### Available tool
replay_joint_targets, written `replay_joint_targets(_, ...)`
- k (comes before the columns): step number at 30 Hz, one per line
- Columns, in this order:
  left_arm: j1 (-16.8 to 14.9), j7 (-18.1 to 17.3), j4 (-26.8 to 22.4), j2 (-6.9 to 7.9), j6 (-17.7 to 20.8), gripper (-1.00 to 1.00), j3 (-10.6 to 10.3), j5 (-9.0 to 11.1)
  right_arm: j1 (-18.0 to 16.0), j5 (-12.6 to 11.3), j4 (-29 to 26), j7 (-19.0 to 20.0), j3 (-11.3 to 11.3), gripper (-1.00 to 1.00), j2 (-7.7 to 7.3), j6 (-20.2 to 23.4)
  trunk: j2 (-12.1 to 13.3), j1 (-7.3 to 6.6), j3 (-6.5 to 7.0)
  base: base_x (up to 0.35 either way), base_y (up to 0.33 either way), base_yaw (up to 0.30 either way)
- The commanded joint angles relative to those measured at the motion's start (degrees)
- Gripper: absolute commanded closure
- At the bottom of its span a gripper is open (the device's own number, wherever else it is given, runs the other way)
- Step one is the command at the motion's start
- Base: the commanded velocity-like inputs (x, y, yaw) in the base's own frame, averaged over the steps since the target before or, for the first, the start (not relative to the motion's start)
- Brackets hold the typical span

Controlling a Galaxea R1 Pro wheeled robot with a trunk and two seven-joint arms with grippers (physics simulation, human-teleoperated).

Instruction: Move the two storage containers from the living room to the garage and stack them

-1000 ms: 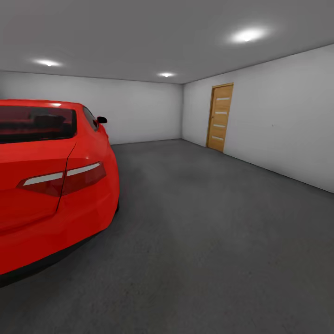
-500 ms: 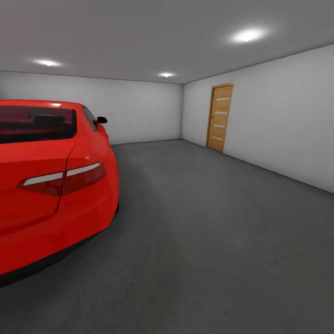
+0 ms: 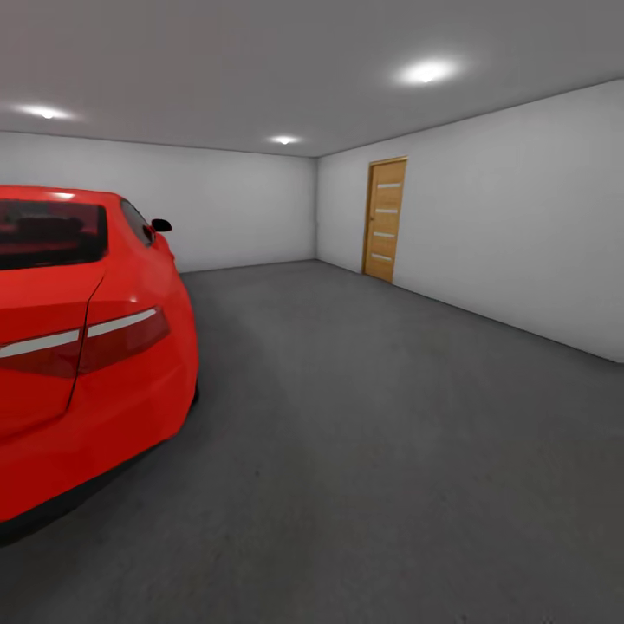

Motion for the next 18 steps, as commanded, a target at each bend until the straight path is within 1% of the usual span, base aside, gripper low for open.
replay_joint_targets(1, -0.01, 0.0, 0.02, 0.0, -0.17, -1.0, 0.07, 0.06, -0.02, -0.05, 0.0, 0.01, -0.04, -1.0, 0.01, -0.03, -0.02, 0.0, -0.04, 0.0, 0.0, -0.241)
replay_joint_targets(10, -0.01, 0.0, 0.01, 0.0, -0.16, -1.0, 0.07, 0.06, -0.02, -0.03, 0.0, 0.04, 0.1, -1.0, 0.01, -0.03, -0.02, 0.0, -0.04, 0.0, 0.0, -0.231)
replay_joint_targets(13, -0.01, 0.0, 0.01, -0.05, -0.17, -1.0, 0.07, 0.06, -0.02, -0.01, 0.0, 0.04, 0.14, -1.0, -0.01, -0.03, -0.02, 0.0, -0.04, 0.0, 0.0, -0.094)
replay_joint_targets(18, -0.01, 0.0, 0.01, -0.05, -0.12, -1.0, 0.05, 0.06, -0.02, 0.0, 0.0, 0.04, 0.17, -1.0, -0.07, -0.03, -0.02, 0.0, -0.04, 0.021, 0.0, -0.03)
